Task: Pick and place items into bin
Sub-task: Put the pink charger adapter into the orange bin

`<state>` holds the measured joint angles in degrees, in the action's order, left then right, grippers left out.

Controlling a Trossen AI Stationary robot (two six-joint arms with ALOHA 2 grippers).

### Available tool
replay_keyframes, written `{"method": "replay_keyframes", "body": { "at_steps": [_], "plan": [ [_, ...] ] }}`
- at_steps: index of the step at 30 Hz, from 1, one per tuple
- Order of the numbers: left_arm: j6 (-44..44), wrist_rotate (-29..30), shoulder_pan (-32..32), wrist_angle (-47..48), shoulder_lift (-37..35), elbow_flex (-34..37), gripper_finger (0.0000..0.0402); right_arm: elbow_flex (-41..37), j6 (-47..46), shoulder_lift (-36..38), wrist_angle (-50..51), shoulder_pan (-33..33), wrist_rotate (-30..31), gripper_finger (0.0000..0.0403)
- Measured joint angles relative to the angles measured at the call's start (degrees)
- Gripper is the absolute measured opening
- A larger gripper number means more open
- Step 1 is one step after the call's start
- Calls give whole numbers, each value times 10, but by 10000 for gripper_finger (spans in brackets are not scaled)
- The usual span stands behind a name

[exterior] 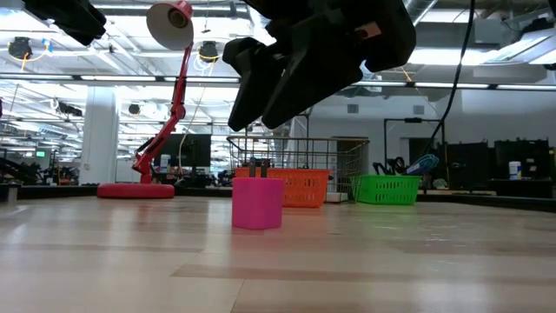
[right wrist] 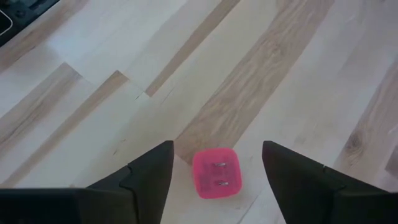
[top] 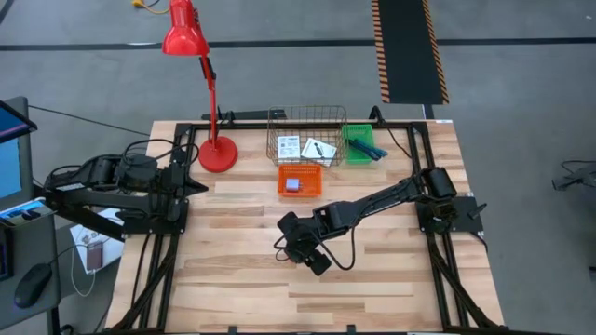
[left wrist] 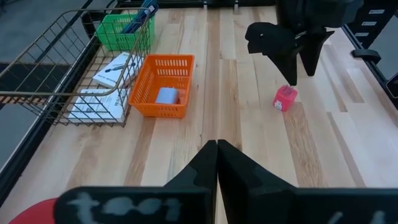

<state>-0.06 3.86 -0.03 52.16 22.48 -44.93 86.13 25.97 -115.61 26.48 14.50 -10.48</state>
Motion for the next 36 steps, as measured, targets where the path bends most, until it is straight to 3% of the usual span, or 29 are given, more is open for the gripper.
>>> {"method": "replay_keyframes", "body": {
  "at_steps": [36],
  "plan": [
    [1,0,0,0,0,0,0,-40,-1,0,-47,-14,-16,240]
  ]
}}
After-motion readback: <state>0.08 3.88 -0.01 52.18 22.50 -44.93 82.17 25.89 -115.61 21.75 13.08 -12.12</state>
